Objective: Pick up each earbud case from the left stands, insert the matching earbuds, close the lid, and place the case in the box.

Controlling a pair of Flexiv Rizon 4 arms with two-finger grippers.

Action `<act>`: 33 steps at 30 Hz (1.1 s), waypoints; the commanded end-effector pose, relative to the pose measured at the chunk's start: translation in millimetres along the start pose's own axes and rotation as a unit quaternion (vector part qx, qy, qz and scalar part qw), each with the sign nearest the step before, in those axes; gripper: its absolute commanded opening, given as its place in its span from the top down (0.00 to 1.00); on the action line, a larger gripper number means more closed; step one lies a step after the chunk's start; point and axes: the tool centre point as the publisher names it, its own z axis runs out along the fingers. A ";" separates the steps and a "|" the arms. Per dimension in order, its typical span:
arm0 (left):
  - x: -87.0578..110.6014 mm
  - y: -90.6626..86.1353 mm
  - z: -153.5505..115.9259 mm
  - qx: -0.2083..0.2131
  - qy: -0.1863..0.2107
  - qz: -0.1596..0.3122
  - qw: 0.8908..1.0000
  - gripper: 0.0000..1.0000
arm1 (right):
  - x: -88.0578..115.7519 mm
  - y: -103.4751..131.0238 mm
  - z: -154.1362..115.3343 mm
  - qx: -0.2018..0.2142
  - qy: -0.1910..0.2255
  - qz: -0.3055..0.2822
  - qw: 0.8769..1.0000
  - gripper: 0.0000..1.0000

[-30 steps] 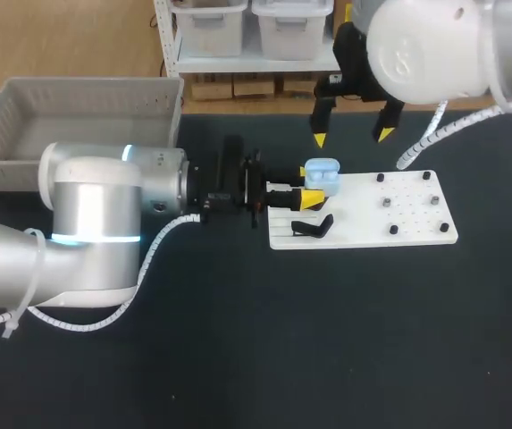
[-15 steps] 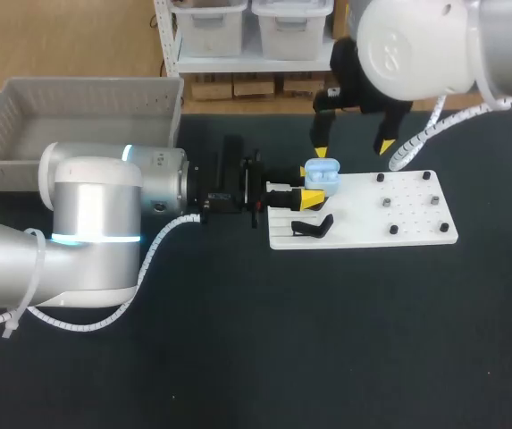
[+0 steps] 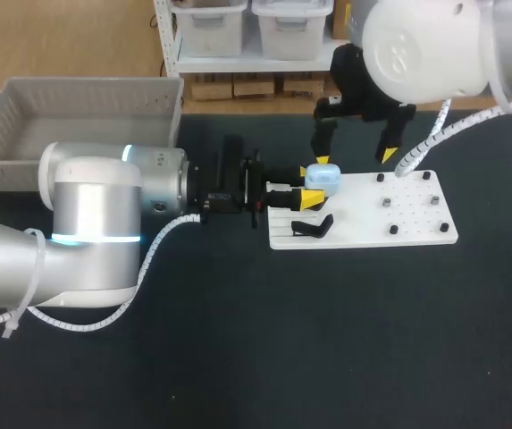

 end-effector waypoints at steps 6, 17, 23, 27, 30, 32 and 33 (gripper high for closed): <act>0.3 -0.8 0.4 -0.002 0.000 0.001 1.000 1.00 | 8.0 0.3 -8.0 -0.001 -0.025 -0.003 1.000 0.00; -8.6 -1.2 -12.5 -0.037 -0.002 -0.038 0.999 1.00 | 35.1 -1.2 -87.7 -0.045 -0.182 -0.005 0.982 0.00; -25.0 -2.2 -44.7 -0.104 -0.024 -0.077 0.991 1.00 | 40.8 -0.3 -94.2 -0.051 -0.194 -0.011 0.980 0.00; -40.0 1.8 -82.4 -0.155 -0.031 -0.072 0.985 1.00 | 40.8 -0.3 -94.2 -0.051 -0.194 -0.011 0.980 0.00; -46.7 13.5 -120.2 -0.203 -0.014 -0.064 0.977 1.00 | 40.8 -0.3 -94.2 -0.051 -0.194 -0.011 0.980 0.00; -49.2 24.8 -147.8 -0.241 -0.008 -0.058 0.969 1.00 | 40.8 -0.3 -94.2 -0.051 -0.194 -0.011 0.980 0.00; -49.6 29.0 -158.3 -0.256 -0.006 -0.059 0.965 1.00 | 40.8 -0.3 -94.2 -0.051 -0.194 -0.011 0.980 0.00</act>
